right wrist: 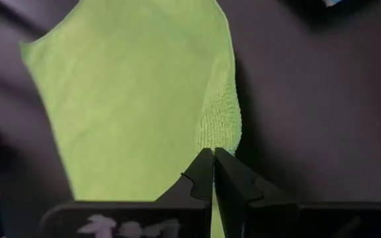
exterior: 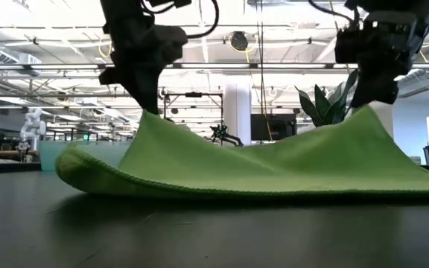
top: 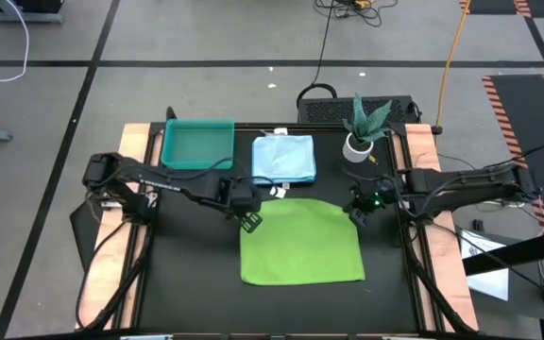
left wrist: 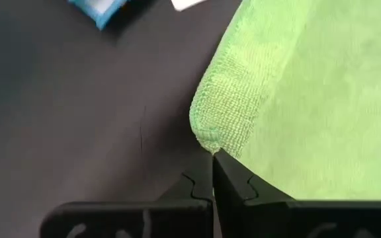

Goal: Fold microfiber towels
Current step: Fold the green microfiber towel

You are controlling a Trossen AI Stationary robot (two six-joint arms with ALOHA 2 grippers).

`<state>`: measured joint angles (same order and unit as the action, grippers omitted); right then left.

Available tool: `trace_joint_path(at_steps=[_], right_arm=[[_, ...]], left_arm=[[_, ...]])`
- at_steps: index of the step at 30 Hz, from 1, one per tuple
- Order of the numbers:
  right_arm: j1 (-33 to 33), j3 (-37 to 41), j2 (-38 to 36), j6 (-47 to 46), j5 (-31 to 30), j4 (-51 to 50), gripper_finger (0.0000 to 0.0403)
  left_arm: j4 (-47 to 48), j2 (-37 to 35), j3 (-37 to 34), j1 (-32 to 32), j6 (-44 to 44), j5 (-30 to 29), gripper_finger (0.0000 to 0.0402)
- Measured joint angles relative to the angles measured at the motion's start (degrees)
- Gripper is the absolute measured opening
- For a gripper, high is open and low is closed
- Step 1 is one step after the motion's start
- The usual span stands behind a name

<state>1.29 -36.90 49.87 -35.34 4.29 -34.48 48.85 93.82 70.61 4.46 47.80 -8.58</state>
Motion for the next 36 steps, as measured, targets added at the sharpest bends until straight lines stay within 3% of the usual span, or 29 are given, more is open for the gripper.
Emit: trace_joint_path(at_steps=[11,23,31,36], right_arm=[[-12.98,-0.88,0.00,-11.88,0.20,-2.14,0.0000],[-27.56,-0.88,0.11,-25.67,-1.82,3.01,0.0000],[-34.06,-0.88,4.90,-29.96,-2.80,2.98,0.0000],[-36.51,-0.88,8.38,-30.64,-2.56,3.17,0.0000]], left_arm=[[1.04,-0.20,0.00,6.70,6.14,0.05,0.0000],[0.56,-0.20,2.71,13.54,12.05,2.60,0.0000],[-2.69,0.35,3.69,18.94,17.32,-0.77,0.0000],[-3.00,3.96,3.63,21.32,20.25,0.11,0.0000]])
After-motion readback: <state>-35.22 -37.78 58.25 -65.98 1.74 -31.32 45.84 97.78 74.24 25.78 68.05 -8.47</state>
